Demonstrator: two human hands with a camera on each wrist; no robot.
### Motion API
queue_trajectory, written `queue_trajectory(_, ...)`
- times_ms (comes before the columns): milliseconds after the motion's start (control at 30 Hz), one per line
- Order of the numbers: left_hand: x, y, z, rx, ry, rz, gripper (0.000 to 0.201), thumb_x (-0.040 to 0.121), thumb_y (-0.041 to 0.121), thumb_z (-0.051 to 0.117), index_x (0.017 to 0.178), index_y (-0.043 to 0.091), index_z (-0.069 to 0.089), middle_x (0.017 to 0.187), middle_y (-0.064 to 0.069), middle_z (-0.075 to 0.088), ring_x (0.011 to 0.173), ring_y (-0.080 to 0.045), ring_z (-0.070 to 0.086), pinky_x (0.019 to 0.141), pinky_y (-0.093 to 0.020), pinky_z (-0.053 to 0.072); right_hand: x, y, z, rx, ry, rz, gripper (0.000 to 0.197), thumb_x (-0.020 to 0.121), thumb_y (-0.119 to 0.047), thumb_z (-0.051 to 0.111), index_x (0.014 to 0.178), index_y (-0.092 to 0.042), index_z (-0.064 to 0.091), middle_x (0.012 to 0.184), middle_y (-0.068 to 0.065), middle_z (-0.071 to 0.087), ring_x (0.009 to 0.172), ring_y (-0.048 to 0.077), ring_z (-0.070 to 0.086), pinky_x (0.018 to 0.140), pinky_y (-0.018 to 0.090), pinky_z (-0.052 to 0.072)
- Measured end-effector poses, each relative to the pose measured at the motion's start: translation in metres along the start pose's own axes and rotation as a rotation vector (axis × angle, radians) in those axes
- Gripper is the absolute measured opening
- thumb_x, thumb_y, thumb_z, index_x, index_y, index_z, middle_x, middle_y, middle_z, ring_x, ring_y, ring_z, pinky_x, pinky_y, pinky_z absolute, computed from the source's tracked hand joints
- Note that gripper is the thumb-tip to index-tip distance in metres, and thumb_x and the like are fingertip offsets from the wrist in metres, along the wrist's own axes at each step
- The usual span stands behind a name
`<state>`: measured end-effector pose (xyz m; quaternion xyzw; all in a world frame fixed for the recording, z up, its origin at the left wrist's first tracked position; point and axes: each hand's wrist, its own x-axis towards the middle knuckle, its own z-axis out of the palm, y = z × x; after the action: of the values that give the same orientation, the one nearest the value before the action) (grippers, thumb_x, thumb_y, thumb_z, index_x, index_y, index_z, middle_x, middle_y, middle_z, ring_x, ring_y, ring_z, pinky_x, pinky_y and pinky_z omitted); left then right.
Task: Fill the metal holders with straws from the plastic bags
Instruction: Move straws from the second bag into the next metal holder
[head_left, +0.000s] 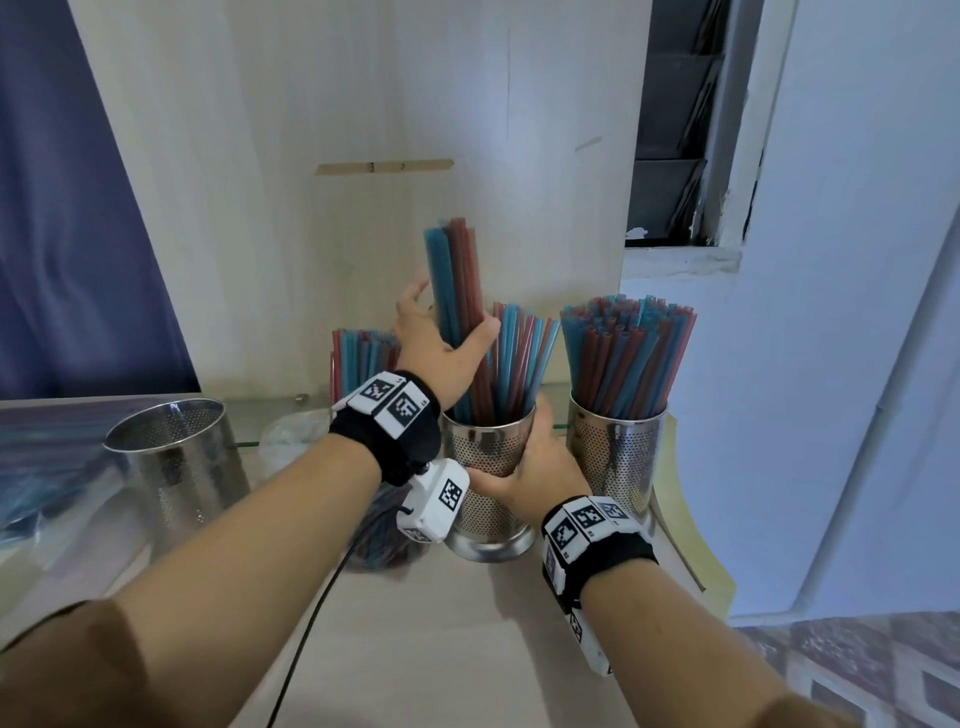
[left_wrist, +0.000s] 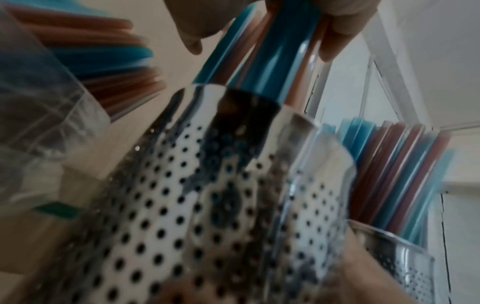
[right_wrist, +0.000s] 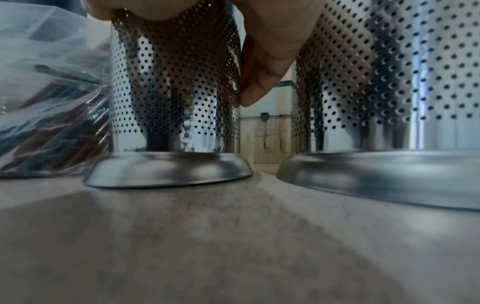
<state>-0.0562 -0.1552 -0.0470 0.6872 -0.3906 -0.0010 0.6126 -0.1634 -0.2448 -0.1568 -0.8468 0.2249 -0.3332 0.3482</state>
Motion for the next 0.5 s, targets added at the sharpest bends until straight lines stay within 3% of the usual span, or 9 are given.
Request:
queue_trajectory(67, -0.002, 0.000, 0.005, 0.093, -0.050, 0.070, 0.089, 0.065, 0.060, 0.068, 0.136, 0.055, 0.014, 0.148, -0.008, 0.030, 0.129, -0.025, 0.048, 0.102, -0.050, 0.047, 0.000, 0.000, 0.000, 0.013, 0.003, -0.005, 0.122, 0.058, -0.060, 0.086, 0.150, -0.030, 0.012, 0.143, -0.005, 0.051, 0.127, 0.014, 0.054, 0.105, 0.034, 0.047)
queue_trajectory(100, -0.004, 0.000, 0.008, 0.163, -0.052, 0.116, 0.088, 0.070, 0.057, 0.068, 0.138, 0.056, 0.012, 0.152, -0.007, 0.023, 0.136, -0.026, 0.039, 0.108, -0.051, 0.041, -0.001, 0.000, 0.000, 0.019, 0.003, -0.007, 0.122, 0.058, -0.060, 0.086, 0.150, -0.030, 0.012, 0.144, -0.005, 0.051, 0.127, 0.014, 0.054, 0.105, 0.034, 0.046)
queue_trajectory(200, -0.005, -0.011, 0.014, 0.226, 0.011, 0.168, 0.108, 0.079, 0.034, 0.077, 0.153, 0.025, 0.000, 0.159, -0.007, 0.008, 0.146, -0.024, 0.017, 0.118, -0.040, 0.020, -0.001, 0.000, -0.001, 0.029, -0.005, -0.001, 0.123, 0.057, -0.060, 0.086, 0.151, -0.029, 0.012, 0.145, -0.004, 0.049, 0.129, 0.014, 0.052, 0.106, 0.033, 0.045)
queue_trajectory(300, -0.005, -0.018, 0.012, 0.119, 0.001, 0.020, 0.124, 0.075, 0.030, 0.083, 0.152, 0.026, -0.015, 0.163, -0.003, 0.001, 0.146, -0.020, 0.016, 0.113, -0.035, 0.019, -0.001, 0.001, -0.001, 0.033, -0.012, 0.012, 0.126, 0.057, -0.060, 0.085, 0.152, -0.030, 0.008, 0.148, -0.004, 0.047, 0.131, 0.014, 0.050, 0.107, 0.035, 0.044)
queue_trajectory(333, -0.005, -0.017, 0.011, 0.116, -0.031, -0.019, 0.123, 0.074, 0.031, 0.083, 0.152, 0.026, -0.012, 0.162, -0.002, 0.007, 0.144, -0.019, 0.022, 0.108, -0.030, 0.022, -0.001, 0.001, -0.001, 0.033, -0.013, 0.015, 0.127, 0.057, -0.060, 0.085, 0.152, -0.030, 0.008, 0.148, -0.003, 0.046, 0.131, 0.015, 0.050, 0.107, 0.036, 0.044)
queue_trajectory(400, -0.001, -0.019, 0.008, 0.134, -0.089, -0.066, 0.113, 0.071, 0.035, 0.085, 0.152, 0.019, 0.008, 0.151, -0.001, 0.033, 0.132, -0.015, 0.039, 0.098, -0.024, 0.029, 0.000, 0.002, 0.000, 0.030, -0.014, 0.020, 0.127, 0.056, -0.061, 0.085, 0.152, -0.031, 0.007, 0.148, -0.003, 0.045, 0.131, 0.015, 0.050, 0.107, 0.038, 0.045)
queue_trajectory(500, 0.008, -0.023, 0.005, 0.148, -0.019, -0.060, 0.090, 0.064, 0.049, 0.086, 0.135, 0.012, 0.043, 0.124, 0.005, 0.057, 0.113, -0.011, 0.055, 0.093, -0.027, 0.044, 0.000, 0.003, 0.001, 0.044, -0.010, 0.016, 0.127, 0.056, -0.062, 0.084, 0.152, -0.032, 0.007, 0.148, -0.005, 0.046, 0.131, 0.013, 0.050, 0.107, 0.038, 0.045)
